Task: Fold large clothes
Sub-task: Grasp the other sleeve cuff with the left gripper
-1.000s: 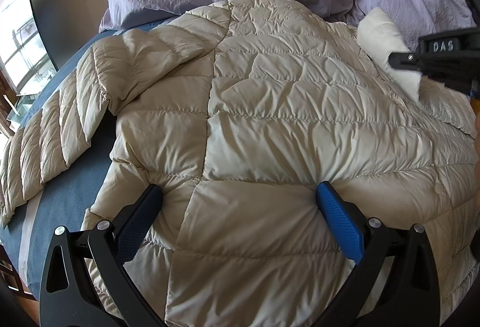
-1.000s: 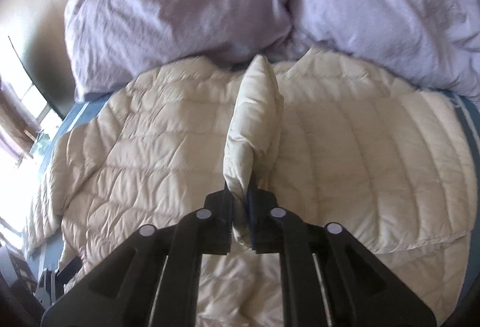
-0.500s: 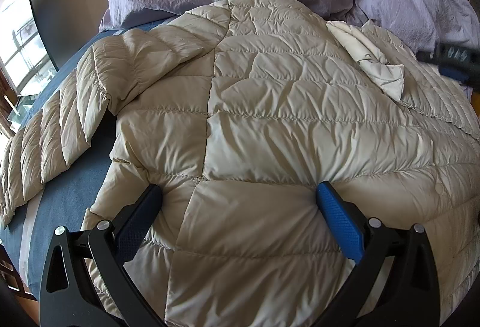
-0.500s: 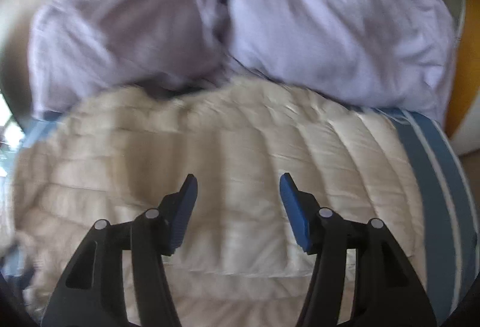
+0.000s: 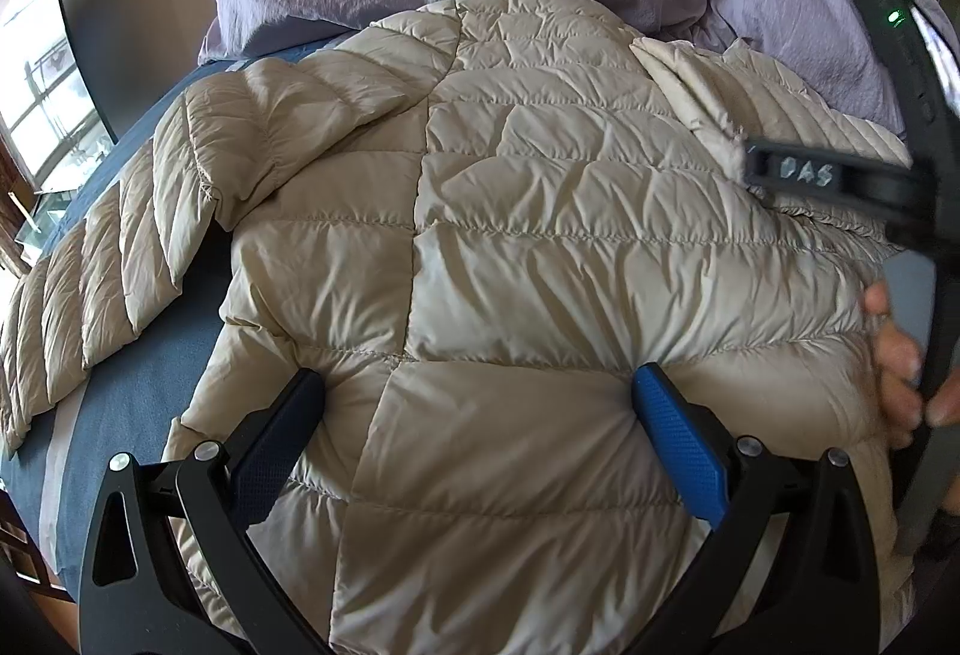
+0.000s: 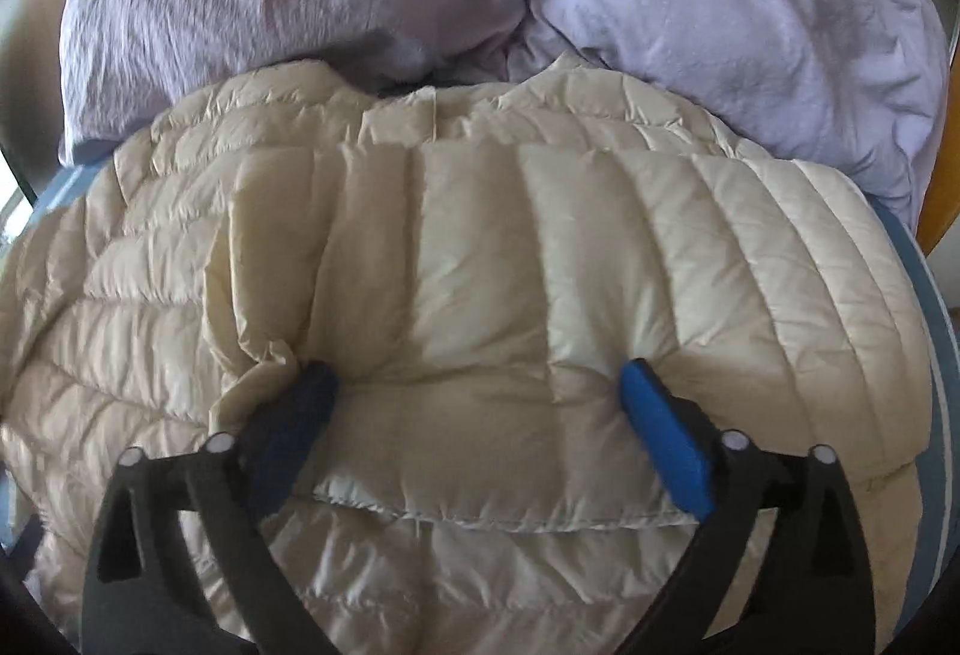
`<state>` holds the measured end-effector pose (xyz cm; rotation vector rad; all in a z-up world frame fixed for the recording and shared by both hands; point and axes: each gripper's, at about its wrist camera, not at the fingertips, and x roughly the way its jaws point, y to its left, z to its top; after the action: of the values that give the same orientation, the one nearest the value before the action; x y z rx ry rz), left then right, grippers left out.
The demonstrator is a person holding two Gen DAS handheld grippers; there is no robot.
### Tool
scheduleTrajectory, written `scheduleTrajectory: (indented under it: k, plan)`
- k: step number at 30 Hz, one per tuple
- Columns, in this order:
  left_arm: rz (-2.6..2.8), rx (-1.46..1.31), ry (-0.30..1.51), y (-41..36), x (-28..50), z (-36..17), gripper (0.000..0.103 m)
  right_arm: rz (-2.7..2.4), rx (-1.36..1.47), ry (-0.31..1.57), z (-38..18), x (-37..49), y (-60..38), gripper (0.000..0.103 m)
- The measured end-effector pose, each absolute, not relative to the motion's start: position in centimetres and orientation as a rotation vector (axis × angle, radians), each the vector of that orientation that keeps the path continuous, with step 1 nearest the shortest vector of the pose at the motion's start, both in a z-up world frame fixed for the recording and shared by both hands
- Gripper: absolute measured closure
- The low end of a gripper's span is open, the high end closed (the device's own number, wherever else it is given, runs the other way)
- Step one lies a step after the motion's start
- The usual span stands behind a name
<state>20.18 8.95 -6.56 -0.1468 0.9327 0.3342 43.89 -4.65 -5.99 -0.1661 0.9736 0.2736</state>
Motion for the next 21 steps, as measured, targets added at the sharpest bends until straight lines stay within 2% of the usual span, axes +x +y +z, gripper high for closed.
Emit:
scheduleTrajectory:
  k: [21]
  plan:
    - [0.336, -0.14, 0.926, 9.2, 19.2, -6.0, 0.001, 0.273, -0.14, 1.002, -6.5, 45.0, -4.9, 0.002]
